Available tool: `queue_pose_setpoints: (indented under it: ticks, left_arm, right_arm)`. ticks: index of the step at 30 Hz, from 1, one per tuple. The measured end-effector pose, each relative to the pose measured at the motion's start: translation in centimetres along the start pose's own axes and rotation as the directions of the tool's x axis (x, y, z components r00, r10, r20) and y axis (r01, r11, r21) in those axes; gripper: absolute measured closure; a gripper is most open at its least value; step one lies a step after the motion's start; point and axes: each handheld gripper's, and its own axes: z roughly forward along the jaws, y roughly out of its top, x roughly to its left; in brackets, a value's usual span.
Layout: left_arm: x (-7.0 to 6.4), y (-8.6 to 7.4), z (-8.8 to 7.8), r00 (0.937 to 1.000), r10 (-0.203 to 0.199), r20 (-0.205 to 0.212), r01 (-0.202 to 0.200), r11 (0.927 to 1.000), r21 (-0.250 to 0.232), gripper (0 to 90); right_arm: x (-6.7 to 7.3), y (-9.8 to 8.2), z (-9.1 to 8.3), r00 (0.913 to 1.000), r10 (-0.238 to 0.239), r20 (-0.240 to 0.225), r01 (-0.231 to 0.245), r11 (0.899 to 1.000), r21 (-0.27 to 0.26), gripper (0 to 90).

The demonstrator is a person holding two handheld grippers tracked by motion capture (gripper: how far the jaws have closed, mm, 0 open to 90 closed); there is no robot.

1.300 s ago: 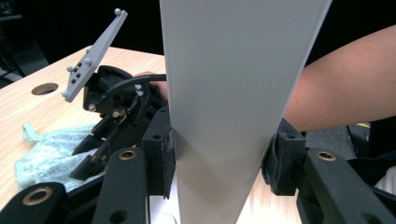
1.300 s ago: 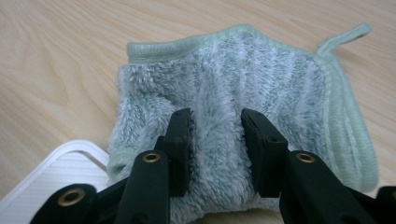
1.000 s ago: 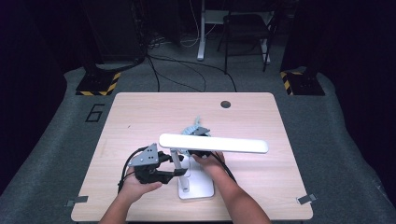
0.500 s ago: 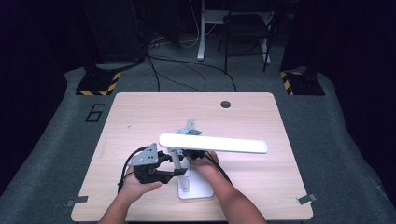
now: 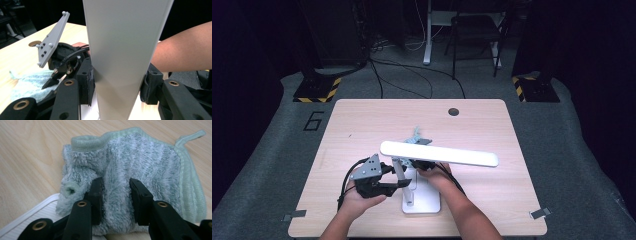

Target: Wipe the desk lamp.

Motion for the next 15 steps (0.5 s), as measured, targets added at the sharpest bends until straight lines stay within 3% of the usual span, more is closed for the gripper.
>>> queue_pose_setpoints:
  ticks: [6,15]
  left_arm:
    - [-0.1,-0.1,0.0,0.9999,-0.006,-0.012,0.006,1.0000,-0.007,53.8]
    - [-0.1,-0.1,0.1,0.9995,-0.013,-0.028,0.013,0.9999,-0.002,54.3]
  right_arm:
    - [-1.1,-0.6,-0.8,1.0000,0.001,0.000,-0.001,1.000,0.029,64.7]
    - [-3.0,-2.1,-2.5,0.9982,-0.041,0.045,0.039,0.998,0.049,64.4]
